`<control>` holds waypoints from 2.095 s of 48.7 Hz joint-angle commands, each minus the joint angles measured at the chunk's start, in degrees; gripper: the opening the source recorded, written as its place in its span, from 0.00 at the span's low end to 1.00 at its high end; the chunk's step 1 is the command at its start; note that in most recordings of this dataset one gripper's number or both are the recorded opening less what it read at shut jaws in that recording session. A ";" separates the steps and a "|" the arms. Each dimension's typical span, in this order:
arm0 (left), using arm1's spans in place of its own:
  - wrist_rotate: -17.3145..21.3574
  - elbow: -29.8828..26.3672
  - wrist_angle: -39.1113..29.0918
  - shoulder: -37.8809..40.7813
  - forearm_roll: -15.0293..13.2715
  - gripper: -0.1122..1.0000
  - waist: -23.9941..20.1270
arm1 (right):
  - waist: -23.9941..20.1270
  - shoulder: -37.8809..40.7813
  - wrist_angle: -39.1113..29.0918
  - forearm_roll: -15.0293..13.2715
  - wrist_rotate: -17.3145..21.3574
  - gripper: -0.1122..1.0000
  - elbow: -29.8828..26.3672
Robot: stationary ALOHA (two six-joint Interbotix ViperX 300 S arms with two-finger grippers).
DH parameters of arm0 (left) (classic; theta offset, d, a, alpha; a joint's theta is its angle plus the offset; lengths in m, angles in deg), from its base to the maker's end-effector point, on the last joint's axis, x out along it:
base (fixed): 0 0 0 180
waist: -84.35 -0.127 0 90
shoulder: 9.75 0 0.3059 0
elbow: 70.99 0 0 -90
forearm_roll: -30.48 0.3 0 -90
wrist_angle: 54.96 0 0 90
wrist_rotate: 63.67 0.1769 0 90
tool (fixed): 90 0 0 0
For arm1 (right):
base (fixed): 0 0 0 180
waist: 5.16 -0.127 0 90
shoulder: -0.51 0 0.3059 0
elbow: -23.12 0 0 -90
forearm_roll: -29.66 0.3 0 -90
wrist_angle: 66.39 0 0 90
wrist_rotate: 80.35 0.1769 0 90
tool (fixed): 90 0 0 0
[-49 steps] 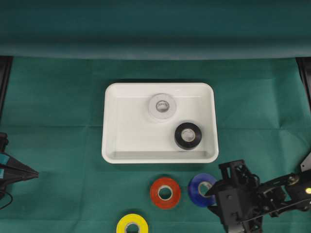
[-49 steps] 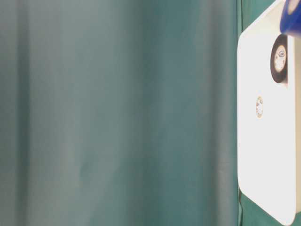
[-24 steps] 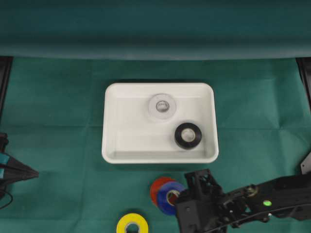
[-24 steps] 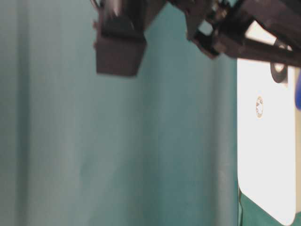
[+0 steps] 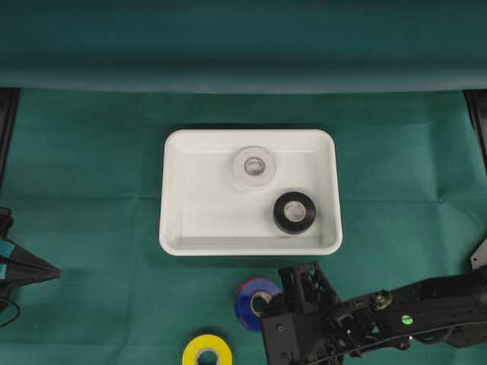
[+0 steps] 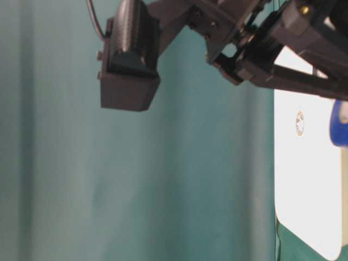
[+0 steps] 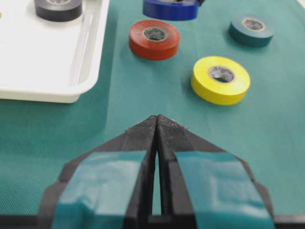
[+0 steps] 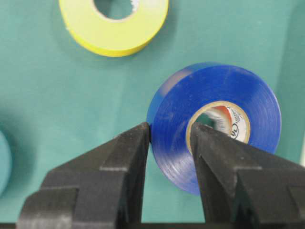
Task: Put the tape into the white case with the right arm.
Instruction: 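Lift the blue tape and carry it into the white tray, then open the right gripper to release the blue tape in the tray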
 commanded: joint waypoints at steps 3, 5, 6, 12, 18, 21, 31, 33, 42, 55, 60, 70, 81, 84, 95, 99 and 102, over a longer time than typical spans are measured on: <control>0.00 -0.79 0.62 1.05 -0.09 0.10 -0.18 | 2.02 -0.79 -0.79 -1.93 -0.18 0.11 -2.02; 0.00 -0.88 0.62 1.05 -0.09 0.10 -0.18 | 2.90 -0.79 -0.79 -2.55 -0.35 0.11 -2.02; 0.00 -0.79 0.62 1.05 -0.09 0.10 -0.18 | 3.34 -0.79 -0.88 -2.81 -0.44 0.11 -2.02; 0.00 -0.79 0.62 1.05 -0.09 0.10 -0.18 | 7.12 -0.79 -0.79 -3.60 -1.23 0.11 -1.76; 0.00 -0.79 0.62 1.05 -0.09 0.10 -0.18 | 10.81 -0.79 -0.53 -3.69 -2.29 0.11 -1.76; 0.00 -0.79 0.62 1.05 -0.09 0.10 -0.18 | 12.92 -0.79 -0.35 -3.60 -3.25 0.11 -1.76; 0.00 -0.79 0.62 1.05 -0.09 0.10 -0.18 | 18.63 -0.35 2.64 -3.60 -5.45 0.11 -1.58; 0.00 -0.79 0.62 1.05 -0.09 0.10 -0.18 | 19.51 0.00 3.34 -3.69 -5.71 0.11 -1.58; 0.00 -0.88 0.62 1.05 -0.09 0.10 -0.18 | 21.36 1.32 5.36 -3.60 -5.80 0.11 -1.49; 0.00 -0.79 0.62 1.05 0.00 0.10 -0.18 | 21.45 2.11 5.36 -3.60 -5.54 0.11 -1.58; 0.00 -0.79 0.62 1.05 -0.09 0.10 -0.18 | 21.45 2.11 5.36 -3.69 -5.45 0.11 -1.49; 0.00 -0.79 0.62 1.05 -0.09 0.10 -0.18 | 21.53 2.11 5.54 -3.60 -5.27 0.44 -1.49; 0.00 -0.79 0.62 1.05 -0.09 0.10 -0.18 | 21.53 2.02 5.19 -3.60 -5.19 0.67 -1.49; 0.00 -0.79 0.62 1.05 -0.09 0.10 -0.18 | 21.71 1.67 5.01 -3.60 -5.19 0.67 -1.23; 0.00 -0.79 0.62 1.05 -0.09 0.10 -0.18 | 24.52 -0.35 5.19 -3.60 -5.45 0.67 -0.26; 0.00 -0.79 0.62 1.05 -0.09 0.10 -0.18 | 26.02 -0.88 5.19 -3.60 -5.71 0.67 0.00; 0.00 -0.79 0.62 1.05 -0.09 0.10 -0.18 | 26.89 -1.23 5.19 -3.60 -5.71 0.67 0.44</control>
